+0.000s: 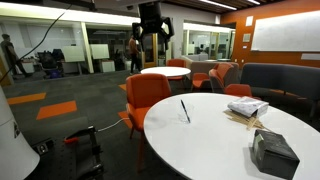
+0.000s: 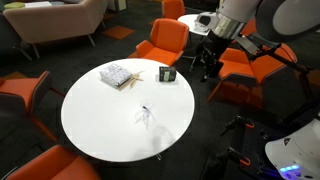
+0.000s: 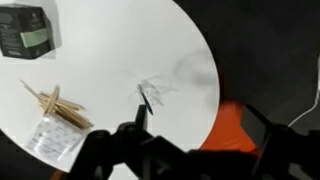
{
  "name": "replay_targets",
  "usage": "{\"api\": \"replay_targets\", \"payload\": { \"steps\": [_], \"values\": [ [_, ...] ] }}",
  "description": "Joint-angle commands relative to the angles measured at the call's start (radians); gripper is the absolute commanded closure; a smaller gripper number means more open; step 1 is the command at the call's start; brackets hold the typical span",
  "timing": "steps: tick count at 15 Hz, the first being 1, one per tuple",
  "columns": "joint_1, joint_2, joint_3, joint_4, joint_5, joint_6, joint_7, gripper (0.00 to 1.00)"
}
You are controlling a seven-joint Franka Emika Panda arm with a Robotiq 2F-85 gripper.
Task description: Put the pen in the cup on the table
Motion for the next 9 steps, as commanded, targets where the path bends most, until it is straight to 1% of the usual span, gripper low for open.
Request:
{"api": "replay_targets", "payload": {
  "steps": [1,3,5,7,9],
  "values": [
    [0.013,0.148,-0.039,0.099,0.034,0.022,-0.253,0.00],
    [-0.009,0.230,-0.038,0.156,0.057,0.028,-0.408,0.00],
    [-0.037,0.316,-0.022,0.215,0.099,0.028,-0.565,0.00],
    [-0.067,0.403,0.009,0.273,0.130,0.029,-0.704,0.00],
    [-0.102,0.485,0.049,0.330,0.137,0.032,-0.801,0.00]
  ]
}}
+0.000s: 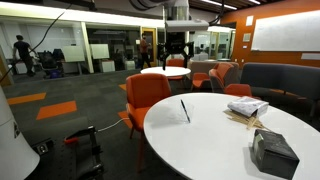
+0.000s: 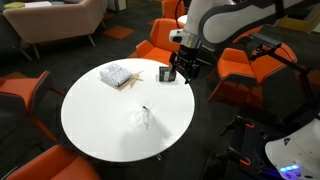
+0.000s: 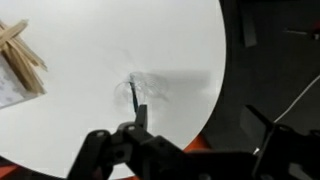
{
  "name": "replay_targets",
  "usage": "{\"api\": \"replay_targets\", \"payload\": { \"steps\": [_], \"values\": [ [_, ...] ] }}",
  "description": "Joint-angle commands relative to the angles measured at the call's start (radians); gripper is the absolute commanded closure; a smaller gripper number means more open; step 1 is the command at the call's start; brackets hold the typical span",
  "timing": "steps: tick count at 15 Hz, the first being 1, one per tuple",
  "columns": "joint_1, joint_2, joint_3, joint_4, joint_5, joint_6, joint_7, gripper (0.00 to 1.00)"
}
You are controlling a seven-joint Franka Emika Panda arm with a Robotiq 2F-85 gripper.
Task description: Put the pen in the cup on the table
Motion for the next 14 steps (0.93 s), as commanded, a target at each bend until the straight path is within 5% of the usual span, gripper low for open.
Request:
{"api": "replay_targets", "payload": {
  "steps": [1,6,14],
  "values": [
    [-0.069,0.134,0.079,0.106,0.019,0.007,-0.153,0.00],
    [-0.117,0.217,0.157,0.143,-0.029,0.009,-0.114,0.00],
    [-0.133,0.258,0.176,0.165,-0.031,0.054,-0.139,0.00]
  ]
}}
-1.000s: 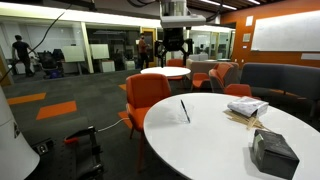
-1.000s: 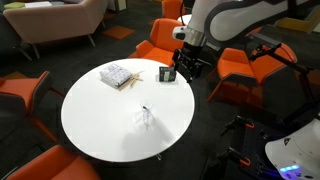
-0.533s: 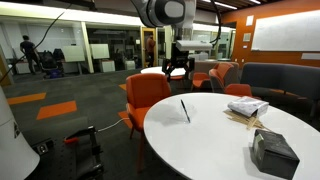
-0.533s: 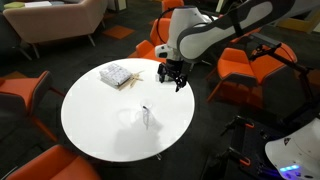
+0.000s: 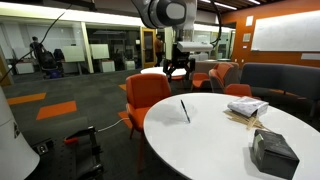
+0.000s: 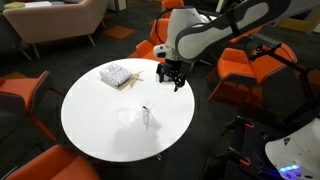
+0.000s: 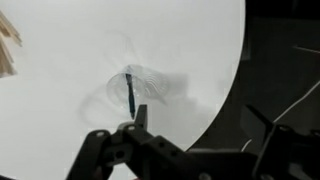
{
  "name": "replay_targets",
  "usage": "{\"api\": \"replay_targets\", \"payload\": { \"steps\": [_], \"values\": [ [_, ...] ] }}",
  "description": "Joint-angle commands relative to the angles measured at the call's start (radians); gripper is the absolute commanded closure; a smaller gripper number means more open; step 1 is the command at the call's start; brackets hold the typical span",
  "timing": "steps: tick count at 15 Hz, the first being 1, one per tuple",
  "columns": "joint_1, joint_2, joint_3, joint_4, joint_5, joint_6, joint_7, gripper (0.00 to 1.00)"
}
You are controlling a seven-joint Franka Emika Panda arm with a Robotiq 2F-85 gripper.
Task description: Put the pen in the cup on the table
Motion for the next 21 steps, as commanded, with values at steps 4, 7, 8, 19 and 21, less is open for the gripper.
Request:
{"api": "replay_targets", "payload": {
  "steps": [4,7,8,19,21],
  "values": [
    [-0.039,0.112,0.054,0.025,-0.101,0.181,0.010,0.00],
    [-0.058,0.192,0.081,0.074,-0.127,0.211,0.009,0.18],
    [-0.073,0.222,0.104,0.105,-0.108,0.195,-0.009,0.29],
    [-0.119,0.444,0.181,0.344,-0.120,0.133,0.004,0.45],
    [-0.115,0.463,0.181,0.360,-0.128,0.130,0.010,0.46]
  ]
}}
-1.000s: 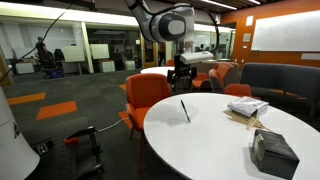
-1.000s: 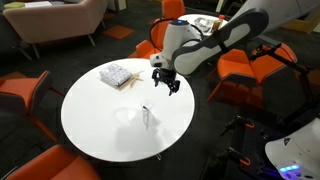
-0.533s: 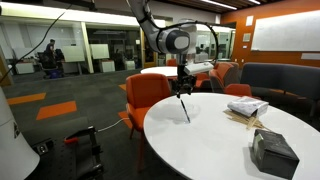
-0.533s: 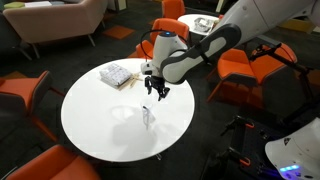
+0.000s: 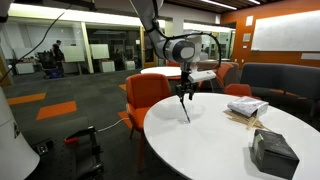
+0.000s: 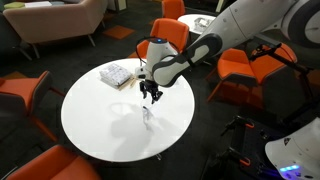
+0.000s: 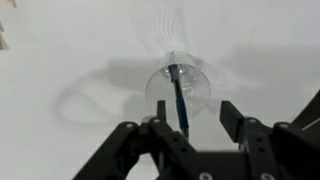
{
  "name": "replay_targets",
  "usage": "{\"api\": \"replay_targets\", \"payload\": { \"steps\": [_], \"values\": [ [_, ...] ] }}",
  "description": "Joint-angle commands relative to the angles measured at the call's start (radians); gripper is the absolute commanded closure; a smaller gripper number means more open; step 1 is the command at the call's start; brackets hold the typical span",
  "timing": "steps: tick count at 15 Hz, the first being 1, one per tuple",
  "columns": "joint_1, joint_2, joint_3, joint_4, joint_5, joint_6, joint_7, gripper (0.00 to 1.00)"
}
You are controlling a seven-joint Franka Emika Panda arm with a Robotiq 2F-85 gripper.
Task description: Put the pen in the cup on the table
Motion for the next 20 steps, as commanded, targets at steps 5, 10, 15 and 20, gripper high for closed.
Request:
{"api": "replay_targets", "payload": {
  "steps": [5,10,15,20],
  "values": [
    [-0.013,0.051,0.022,0.075,-0.025,-0.069,0.009,0.62],
    [-0.009,0.088,0.020,0.112,-0.026,-0.107,0.009,0.67],
    [0.007,0.144,0.005,0.169,-0.051,-0.133,0.019,0.59],
    [0.003,0.173,0.014,0.216,-0.067,-0.163,0.009,0.66]
  ]
}}
